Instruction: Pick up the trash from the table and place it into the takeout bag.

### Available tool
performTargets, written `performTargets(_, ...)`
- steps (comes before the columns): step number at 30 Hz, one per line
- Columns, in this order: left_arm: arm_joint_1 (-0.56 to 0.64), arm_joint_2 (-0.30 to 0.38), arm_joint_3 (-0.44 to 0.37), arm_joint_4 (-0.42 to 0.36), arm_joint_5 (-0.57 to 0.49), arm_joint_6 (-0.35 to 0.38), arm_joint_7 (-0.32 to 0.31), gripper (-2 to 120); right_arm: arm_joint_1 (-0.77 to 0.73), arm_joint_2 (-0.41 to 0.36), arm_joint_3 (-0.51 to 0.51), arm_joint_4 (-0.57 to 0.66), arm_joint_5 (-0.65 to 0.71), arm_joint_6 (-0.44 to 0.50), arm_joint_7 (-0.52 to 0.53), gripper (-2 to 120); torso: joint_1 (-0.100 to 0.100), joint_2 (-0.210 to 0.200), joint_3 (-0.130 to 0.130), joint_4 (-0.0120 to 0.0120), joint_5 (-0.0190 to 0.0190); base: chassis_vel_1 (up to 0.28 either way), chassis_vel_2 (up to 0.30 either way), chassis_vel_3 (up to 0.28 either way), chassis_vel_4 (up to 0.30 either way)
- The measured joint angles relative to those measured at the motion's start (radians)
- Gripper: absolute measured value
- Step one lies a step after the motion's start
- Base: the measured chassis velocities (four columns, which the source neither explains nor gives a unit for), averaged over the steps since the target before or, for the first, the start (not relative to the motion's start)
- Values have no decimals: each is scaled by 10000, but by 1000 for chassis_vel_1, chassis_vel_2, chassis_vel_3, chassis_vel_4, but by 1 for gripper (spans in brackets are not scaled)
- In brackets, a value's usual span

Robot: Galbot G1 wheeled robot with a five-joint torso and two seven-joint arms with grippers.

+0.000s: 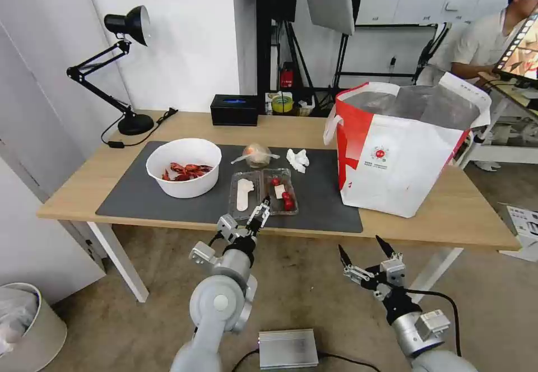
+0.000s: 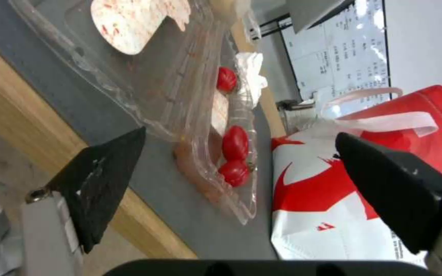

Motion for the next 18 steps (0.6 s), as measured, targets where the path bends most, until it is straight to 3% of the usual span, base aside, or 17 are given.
performTargets(18, -189, -64, 5, 224, 35, 65, -386, 100, 91, -43, -117, -134, 34, 27, 30, 100, 0, 0, 0, 0, 0, 0, 0, 0, 0)
